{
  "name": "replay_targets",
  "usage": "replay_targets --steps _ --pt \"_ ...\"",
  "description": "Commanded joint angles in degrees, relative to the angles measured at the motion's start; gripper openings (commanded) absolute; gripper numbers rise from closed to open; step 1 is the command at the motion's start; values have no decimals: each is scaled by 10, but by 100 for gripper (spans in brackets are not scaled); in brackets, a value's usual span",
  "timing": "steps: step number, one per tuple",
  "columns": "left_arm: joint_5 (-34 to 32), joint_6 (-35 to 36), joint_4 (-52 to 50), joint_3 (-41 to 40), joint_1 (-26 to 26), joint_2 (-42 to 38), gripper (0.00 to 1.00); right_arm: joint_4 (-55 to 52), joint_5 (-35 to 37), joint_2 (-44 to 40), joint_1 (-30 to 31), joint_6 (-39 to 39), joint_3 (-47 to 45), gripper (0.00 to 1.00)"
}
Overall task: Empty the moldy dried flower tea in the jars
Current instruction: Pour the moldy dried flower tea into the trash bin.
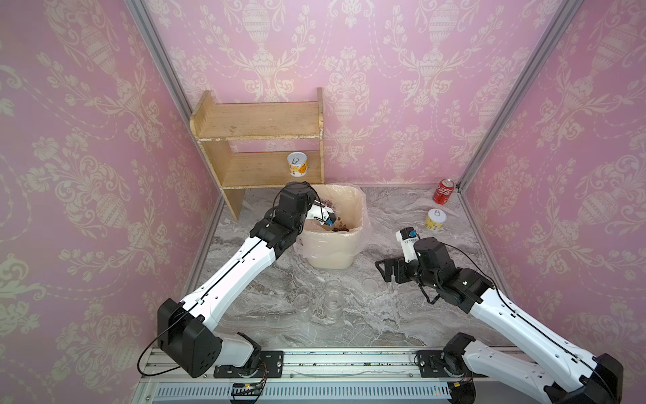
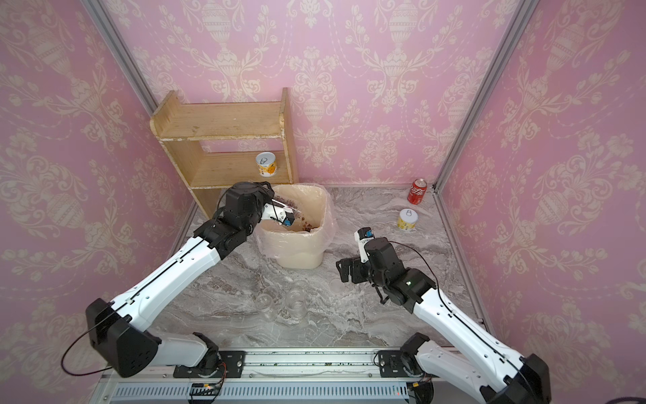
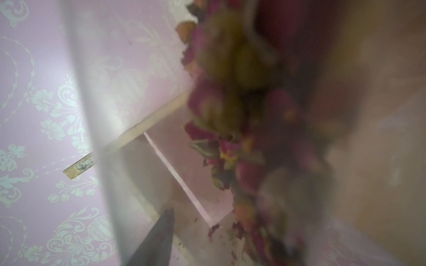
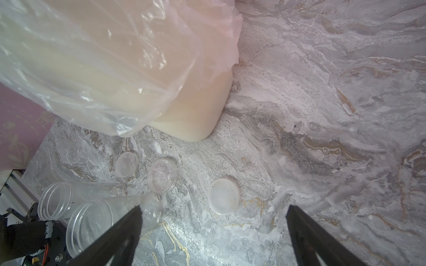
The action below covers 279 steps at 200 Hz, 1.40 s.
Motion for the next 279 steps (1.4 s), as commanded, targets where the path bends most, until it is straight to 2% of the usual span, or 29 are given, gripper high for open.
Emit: replay_targets --steps 1,92,130,142,167,199,244,279 --pt "13 15 -8 10 5 -14 17 11 -8 0 0 12 -9 100" --pt "15 13 -19 20 6 -9 17 23 -37 -6 0 43 0 100" --pt "50 -64 -43 26 11 -19 18 30 -92 -8 0 103 59 99" --pt "52 -90 -63 33 14 -16 18 35 -112 -6 0 143 85 99" --pt "86 -179 -120 58 29 -13 18 54 -136 10 0 199 138 97" --pt "113 -241 -144 59 46 -11 18 99 -178 73 0 263 213 94" --pt "193 -338 -122 48 65 -26 18 105 -228 208 0 317 383 85" --pt "221 -361 -108 39 68 -34 18 94 -268 298 0 351 483 75"
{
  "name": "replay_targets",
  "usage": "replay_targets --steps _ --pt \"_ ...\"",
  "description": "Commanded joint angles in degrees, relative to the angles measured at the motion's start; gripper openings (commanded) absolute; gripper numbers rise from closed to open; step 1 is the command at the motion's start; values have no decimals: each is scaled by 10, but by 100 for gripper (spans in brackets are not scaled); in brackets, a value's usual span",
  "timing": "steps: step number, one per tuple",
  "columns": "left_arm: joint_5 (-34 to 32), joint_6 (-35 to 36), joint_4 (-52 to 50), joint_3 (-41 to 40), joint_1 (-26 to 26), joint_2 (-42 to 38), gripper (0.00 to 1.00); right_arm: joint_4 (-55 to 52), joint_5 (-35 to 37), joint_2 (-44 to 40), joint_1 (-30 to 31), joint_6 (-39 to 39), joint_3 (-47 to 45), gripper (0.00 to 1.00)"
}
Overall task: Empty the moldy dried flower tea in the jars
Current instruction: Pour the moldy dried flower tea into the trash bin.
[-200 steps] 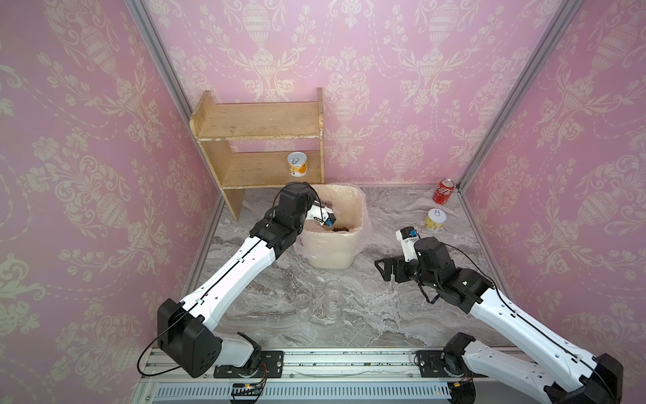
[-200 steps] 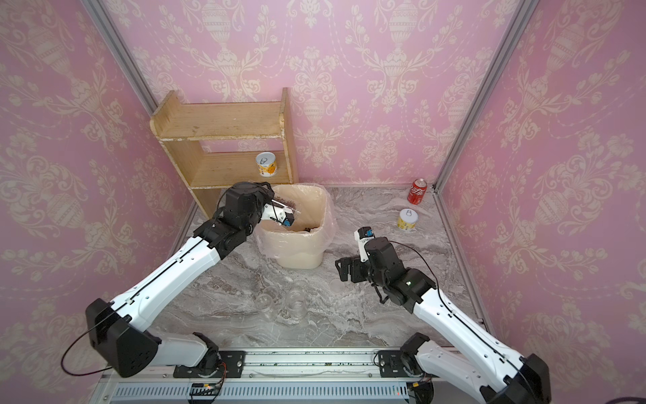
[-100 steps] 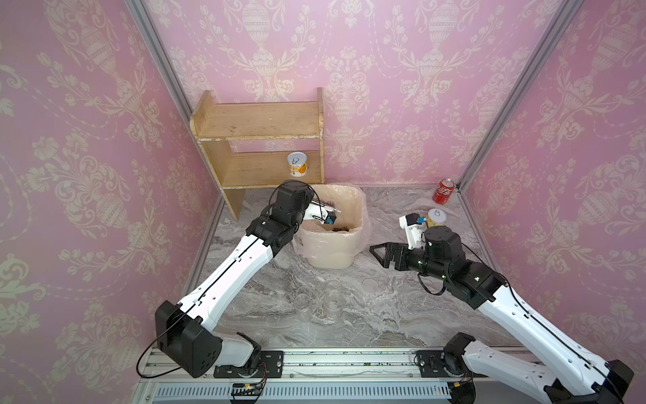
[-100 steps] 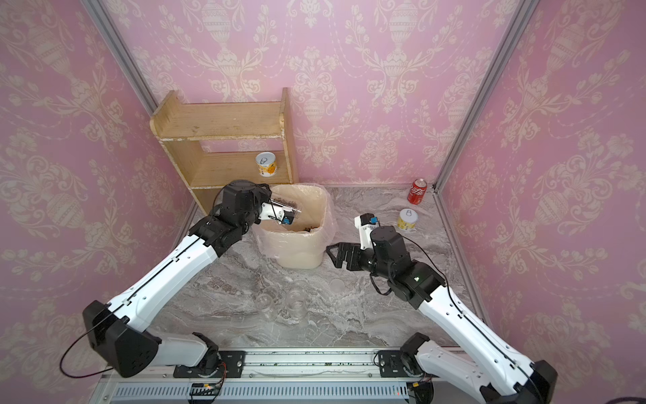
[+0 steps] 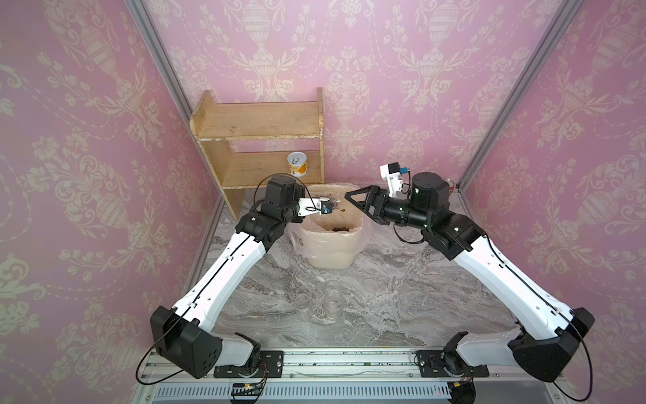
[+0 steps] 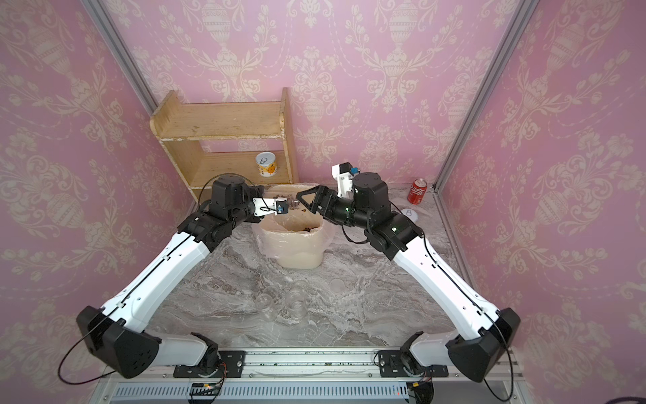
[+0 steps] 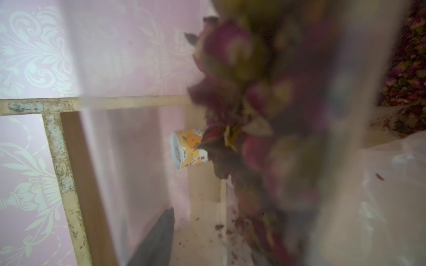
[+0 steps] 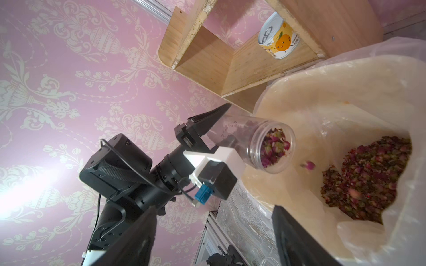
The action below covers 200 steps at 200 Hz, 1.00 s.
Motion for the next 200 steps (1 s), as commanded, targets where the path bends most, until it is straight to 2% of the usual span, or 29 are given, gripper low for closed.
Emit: replay_targets --steps 1,28,67,200 --pt "46 -54 14 -7 5 -23 18 -2 -44 43 -1 39 57 75" --pt "66 -71 26 -14 8 -33 18 -18 -55 76 -9 46 95 68" --pt "82 -71 33 -23 9 -44 18 31 -70 87 -19 94 83 60" --pt "98 -54 34 -28 9 -45 18 59 -134 152 -19 154 121 35"
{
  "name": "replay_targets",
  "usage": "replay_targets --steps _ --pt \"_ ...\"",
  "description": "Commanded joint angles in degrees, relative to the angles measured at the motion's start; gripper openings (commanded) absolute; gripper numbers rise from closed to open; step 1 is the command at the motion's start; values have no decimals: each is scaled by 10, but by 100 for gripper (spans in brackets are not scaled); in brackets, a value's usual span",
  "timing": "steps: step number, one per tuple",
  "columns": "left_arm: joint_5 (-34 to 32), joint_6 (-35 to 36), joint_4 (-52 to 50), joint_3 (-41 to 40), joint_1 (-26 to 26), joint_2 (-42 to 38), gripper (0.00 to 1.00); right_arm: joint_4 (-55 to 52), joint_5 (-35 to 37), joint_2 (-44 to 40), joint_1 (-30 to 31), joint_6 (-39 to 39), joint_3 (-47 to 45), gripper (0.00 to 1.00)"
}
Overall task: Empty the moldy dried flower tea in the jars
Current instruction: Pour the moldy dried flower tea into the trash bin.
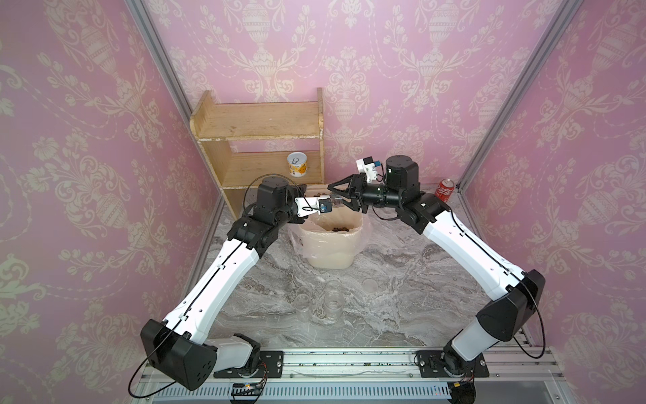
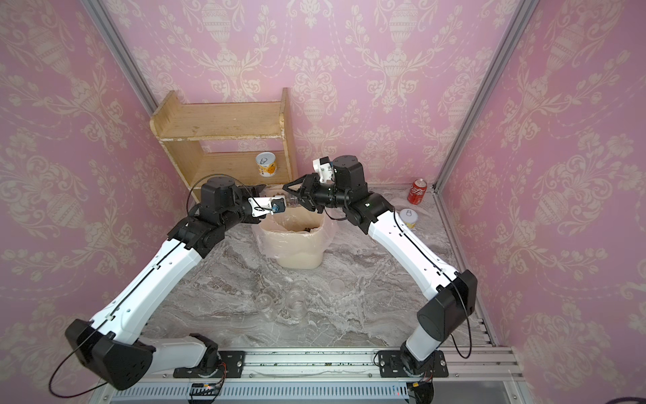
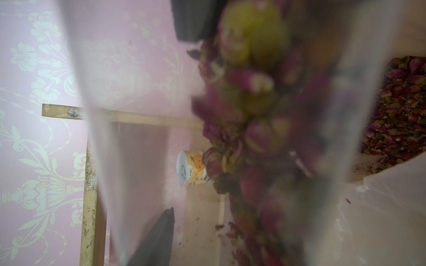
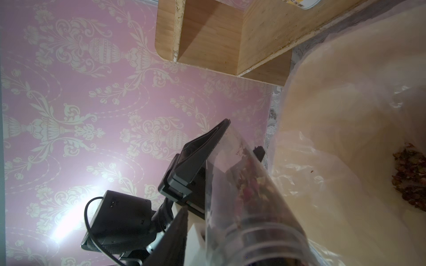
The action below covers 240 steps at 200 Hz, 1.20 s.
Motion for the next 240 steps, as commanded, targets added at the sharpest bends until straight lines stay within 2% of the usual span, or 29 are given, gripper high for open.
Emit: replay_targets --steps 1,16,41,62,75,85,99,128,182,199,211,240 --pt "19 -2 5 -9 2 -9 18 23 -20 11 0 14 24 35" --pt "19 -1 7 -8 2 -9 18 24 -22 15 0 16 26 30" --pt "16 -2 13 -11 2 -7 20 25 -27 17 0 18 27 16" --pt "15 -4 24 -17 2 -8 25 26 -31 21 0 20 28 6" --pt "11 -7 32 -22 3 -9 32 28 -35 22 -1 20 30 0" --pt "9 -8 37 -25 2 -10 40 28 -37 22 -2 19 31 0" --pt "6 -12 44 -31 2 -13 56 32 -39 20 -3 18 29 0" --pt "2 -23 53 -41 2 -20 67 48 -40 14 -6 19 21 0" --pt "5 -60 91 -66 4 -41 97 100 -45 1 -14 36 -3 0" --pt "9 -92 114 -73 6 -54 99 113 -43 -7 -18 37 -14 0" --pt "8 -138 138 -78 6 -67 99 120 -41 -13 -22 36 -23 0" --pt "-7 -352 189 -81 6 -116 99 137 -34 -27 -31 31 -44 0"
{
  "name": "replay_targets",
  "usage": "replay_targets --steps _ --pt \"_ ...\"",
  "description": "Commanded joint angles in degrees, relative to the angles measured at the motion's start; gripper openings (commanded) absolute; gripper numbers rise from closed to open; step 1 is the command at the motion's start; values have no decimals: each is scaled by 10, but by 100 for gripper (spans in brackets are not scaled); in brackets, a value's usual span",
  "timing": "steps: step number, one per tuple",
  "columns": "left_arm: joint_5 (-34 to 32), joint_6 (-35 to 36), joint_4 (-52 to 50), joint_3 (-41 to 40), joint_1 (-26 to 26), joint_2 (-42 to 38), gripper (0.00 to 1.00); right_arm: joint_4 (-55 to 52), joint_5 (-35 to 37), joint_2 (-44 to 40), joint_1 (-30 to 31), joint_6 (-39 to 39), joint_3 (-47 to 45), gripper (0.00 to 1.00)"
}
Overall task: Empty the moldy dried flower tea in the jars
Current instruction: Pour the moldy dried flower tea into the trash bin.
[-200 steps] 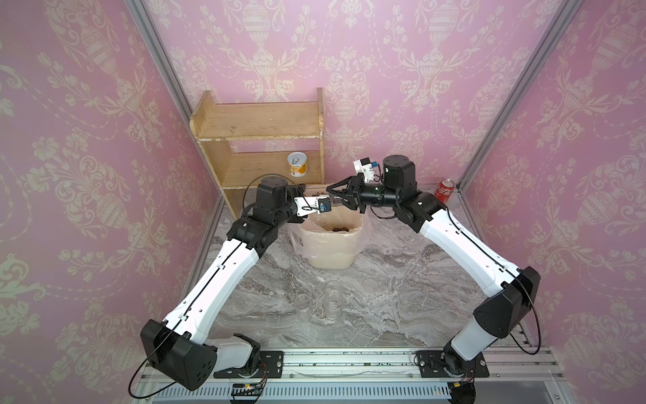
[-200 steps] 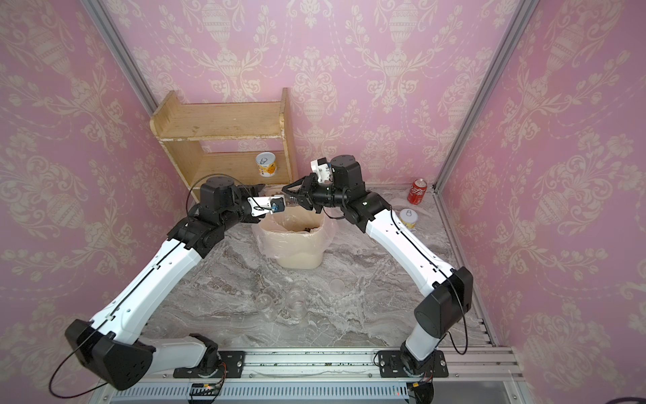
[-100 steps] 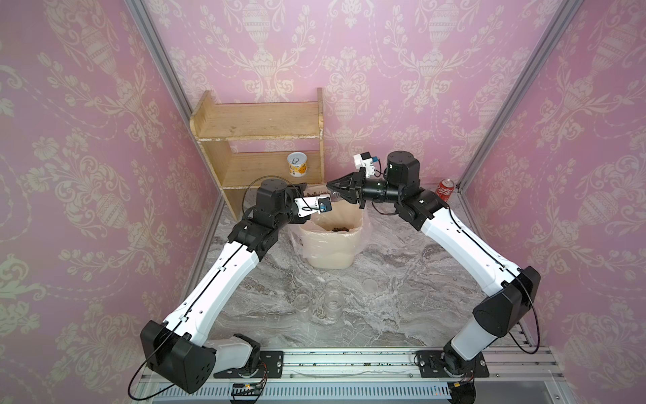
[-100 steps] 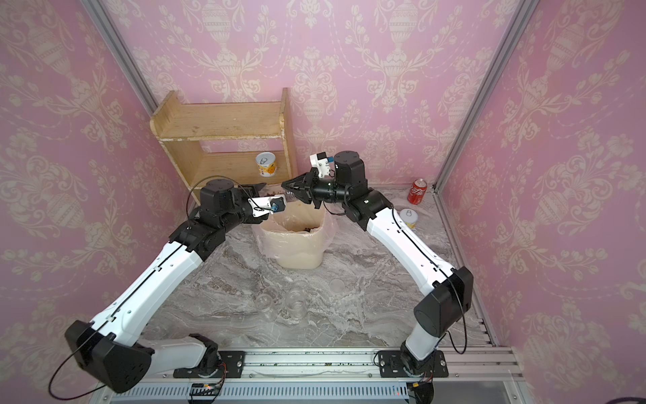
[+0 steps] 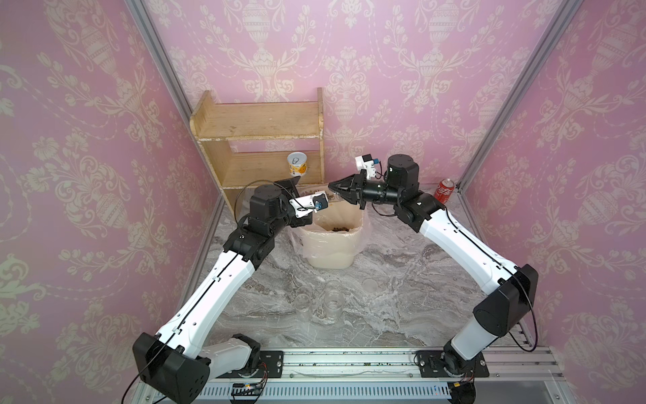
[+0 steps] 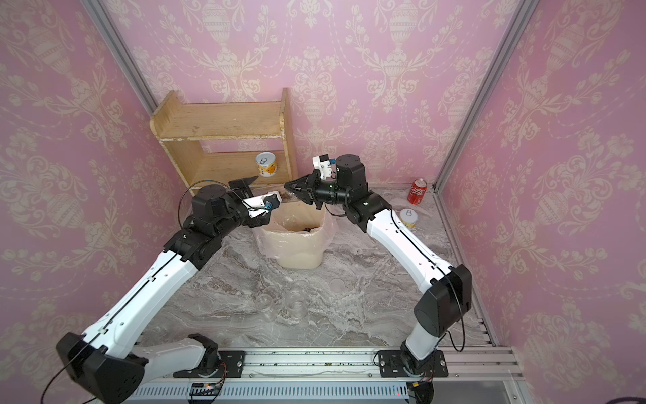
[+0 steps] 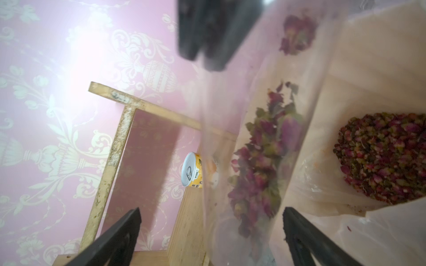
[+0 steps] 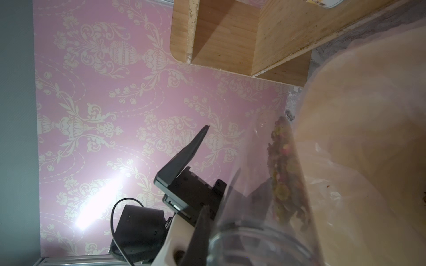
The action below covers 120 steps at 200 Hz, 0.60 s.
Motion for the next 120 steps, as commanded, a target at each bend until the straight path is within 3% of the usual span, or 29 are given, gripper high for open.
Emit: replay_targets --steps 1,30,54,86,120 --pt "-15 -203 67 -1 4 -51 99 46 5 -37 -8 -1 -15 0" --pt "-79 -491 87 3 5 -91 99 83 3 -45 -11 6 -35 0" --pt "-122 -715 31 34 5 -96 99 123 -2 -51 -12 14 -49 0" --pt "-109 -937 40 24 5 -102 99 160 -2 -63 -11 19 -61 0" --pt "-92 -1117 81 -1 6 -97 99 205 8 -77 -11 30 -79 0"
